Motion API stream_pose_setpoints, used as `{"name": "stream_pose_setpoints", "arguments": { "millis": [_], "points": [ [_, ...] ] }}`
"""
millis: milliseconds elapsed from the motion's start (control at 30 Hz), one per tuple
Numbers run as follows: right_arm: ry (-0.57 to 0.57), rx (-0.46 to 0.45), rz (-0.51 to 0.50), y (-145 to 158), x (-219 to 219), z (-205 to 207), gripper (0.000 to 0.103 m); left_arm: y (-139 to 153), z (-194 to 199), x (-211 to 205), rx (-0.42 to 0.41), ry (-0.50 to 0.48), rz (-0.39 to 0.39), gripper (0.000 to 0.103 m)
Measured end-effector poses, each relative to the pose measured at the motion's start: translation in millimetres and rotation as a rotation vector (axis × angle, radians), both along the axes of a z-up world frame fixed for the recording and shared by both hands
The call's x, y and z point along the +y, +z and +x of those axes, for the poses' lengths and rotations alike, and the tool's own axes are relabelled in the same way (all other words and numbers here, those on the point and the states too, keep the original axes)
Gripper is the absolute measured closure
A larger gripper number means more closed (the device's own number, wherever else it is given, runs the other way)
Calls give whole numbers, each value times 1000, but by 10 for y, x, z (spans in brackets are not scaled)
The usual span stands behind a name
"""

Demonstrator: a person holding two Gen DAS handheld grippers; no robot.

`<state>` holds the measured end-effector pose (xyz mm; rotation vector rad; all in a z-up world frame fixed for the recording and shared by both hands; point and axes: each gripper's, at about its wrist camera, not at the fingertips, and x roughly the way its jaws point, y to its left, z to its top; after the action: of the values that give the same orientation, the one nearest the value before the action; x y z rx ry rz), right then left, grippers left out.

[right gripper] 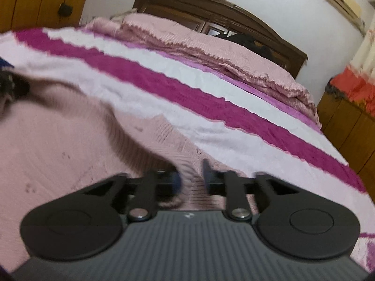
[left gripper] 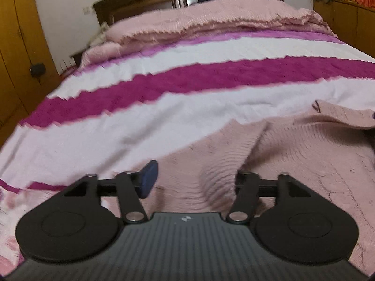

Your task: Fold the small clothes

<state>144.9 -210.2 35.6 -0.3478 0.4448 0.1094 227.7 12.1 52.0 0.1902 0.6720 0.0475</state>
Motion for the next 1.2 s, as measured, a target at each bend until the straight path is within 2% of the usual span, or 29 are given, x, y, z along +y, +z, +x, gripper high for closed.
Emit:
{"name": "stream_pose_setpoints", "arguments": {
  "millis": [33,300,400,567,667,800,967,1033,1067,1100,1167,1200],
  "points": [
    [6,-9,16,34,-19,-21,46,48,-29,20,0,-7,-2,35],
    [50,-1,81,263,-232,-258,46,385,-473,30,-19,-102,17,23],
    [64,4,56,254,-268,-355,46,424,-677,-1,-20,-129,50,22],
    [119,35,27,220,-295,-490,46,372,-924,-20,4,-219,57,22],
    [176,66,-27,170,-251,-548,46,224,-991,-87,30,-268,111,22],
    [194,67,-185,23,-114,-545,46,-24,-960,-166,47,-268,190,22],
    [184,33,-284,-89,-34,-409,46,-158,-870,-168,10,-247,196,23],
    [171,5,-295,-126,-11,-353,46,-157,-826,-168,-1,-252,180,28],
    [166,-11,-297,-147,3,-333,46,-146,-791,-162,-7,-257,169,44],
    [163,-23,-297,-165,7,-323,46,-144,-771,-167,-4,-266,152,67],
    [156,-42,-291,-188,9,-299,49,-138,-696,-161,14,-240,109,85],
    [156,-48,-281,-184,1,-292,52,-122,-671,-144,6,-222,95,88]
  ]
}}
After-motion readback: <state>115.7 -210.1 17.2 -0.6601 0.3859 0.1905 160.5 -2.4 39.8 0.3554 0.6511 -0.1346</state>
